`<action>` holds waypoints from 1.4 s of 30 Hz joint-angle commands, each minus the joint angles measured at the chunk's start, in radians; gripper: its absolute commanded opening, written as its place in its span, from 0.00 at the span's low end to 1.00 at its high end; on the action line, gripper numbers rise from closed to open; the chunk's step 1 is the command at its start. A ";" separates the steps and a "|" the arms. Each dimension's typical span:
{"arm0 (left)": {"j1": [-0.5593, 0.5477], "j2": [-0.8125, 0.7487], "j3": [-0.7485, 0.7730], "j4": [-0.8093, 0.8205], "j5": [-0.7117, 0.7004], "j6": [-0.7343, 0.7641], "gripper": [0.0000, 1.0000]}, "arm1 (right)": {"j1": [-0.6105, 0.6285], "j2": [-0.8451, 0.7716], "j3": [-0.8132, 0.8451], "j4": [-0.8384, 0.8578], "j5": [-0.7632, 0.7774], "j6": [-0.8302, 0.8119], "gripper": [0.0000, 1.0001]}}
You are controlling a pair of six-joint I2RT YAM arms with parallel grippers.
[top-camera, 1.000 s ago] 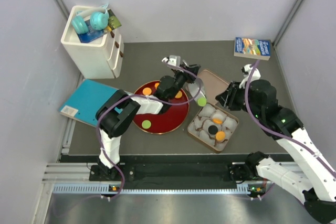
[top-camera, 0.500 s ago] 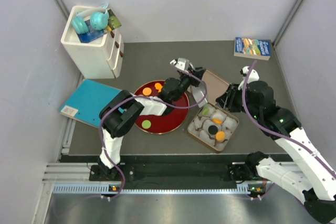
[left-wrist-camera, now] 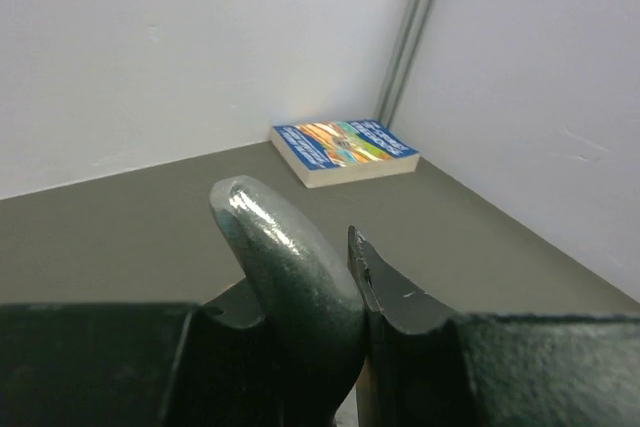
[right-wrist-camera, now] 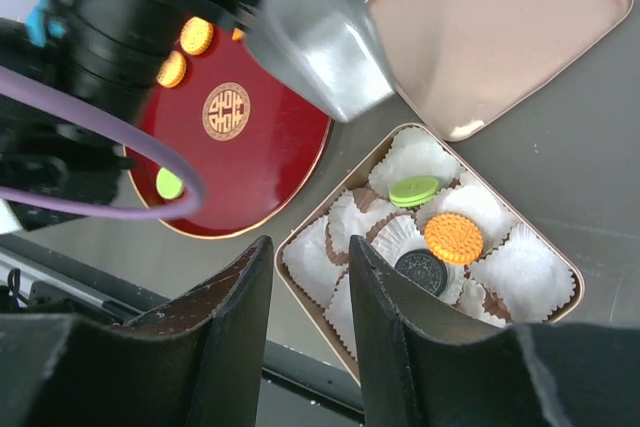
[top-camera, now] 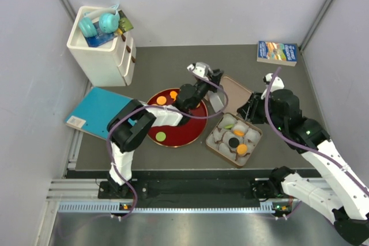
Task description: Pack the cookies
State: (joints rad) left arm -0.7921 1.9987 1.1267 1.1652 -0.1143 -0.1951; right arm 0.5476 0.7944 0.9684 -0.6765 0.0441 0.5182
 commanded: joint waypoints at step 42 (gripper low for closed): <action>0.516 -0.282 -0.502 0.258 -0.104 -0.411 0.00 | 0.003 1.114 0.345 0.367 -0.128 -0.069 0.34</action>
State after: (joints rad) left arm -0.2901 1.6531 0.5812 1.2392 -0.2287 -0.6098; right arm 0.5476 1.8950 1.2991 -0.3714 -0.0696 0.4561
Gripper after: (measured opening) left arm 0.260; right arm 0.379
